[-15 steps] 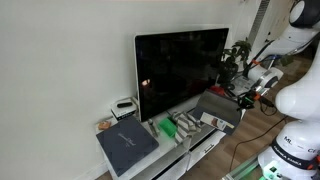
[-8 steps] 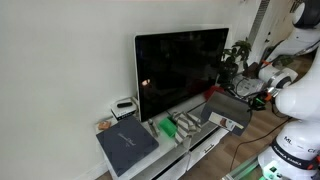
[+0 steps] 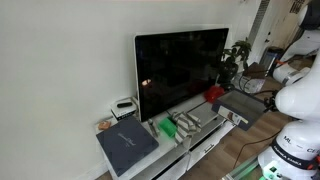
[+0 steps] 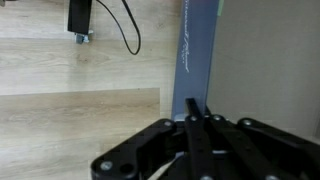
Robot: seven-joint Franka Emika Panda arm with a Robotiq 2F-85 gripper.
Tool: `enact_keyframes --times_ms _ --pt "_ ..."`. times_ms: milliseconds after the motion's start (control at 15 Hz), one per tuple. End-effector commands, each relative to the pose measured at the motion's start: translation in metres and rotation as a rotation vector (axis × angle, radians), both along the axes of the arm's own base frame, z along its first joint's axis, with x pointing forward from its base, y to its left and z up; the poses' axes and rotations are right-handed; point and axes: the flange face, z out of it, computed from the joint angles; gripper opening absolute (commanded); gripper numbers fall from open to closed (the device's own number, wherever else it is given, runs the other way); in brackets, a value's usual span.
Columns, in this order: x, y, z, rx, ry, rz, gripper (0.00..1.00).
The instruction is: Put the grey box on the middle shelf
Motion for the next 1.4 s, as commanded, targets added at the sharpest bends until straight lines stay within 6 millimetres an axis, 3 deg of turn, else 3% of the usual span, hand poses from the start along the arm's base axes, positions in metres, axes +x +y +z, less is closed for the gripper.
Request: enact_keyframes --times_ms 0,400,800,1133,1333 --pt "-0.014 -0.021 -0.005 -0.065 0.037 -0.185 0.01" --pt "-0.037 -0.032 -0.040 -0.160 0.188 -0.352 0.01" --pt "-0.046 -0.030 -0.075 -0.137 0.276 -0.362 0.01" --pt "-0.018 -0.021 -0.097 -0.120 0.284 -0.267 0.01" --pt "0.012 -0.008 -0.109 -0.110 0.270 -0.183 0.01"
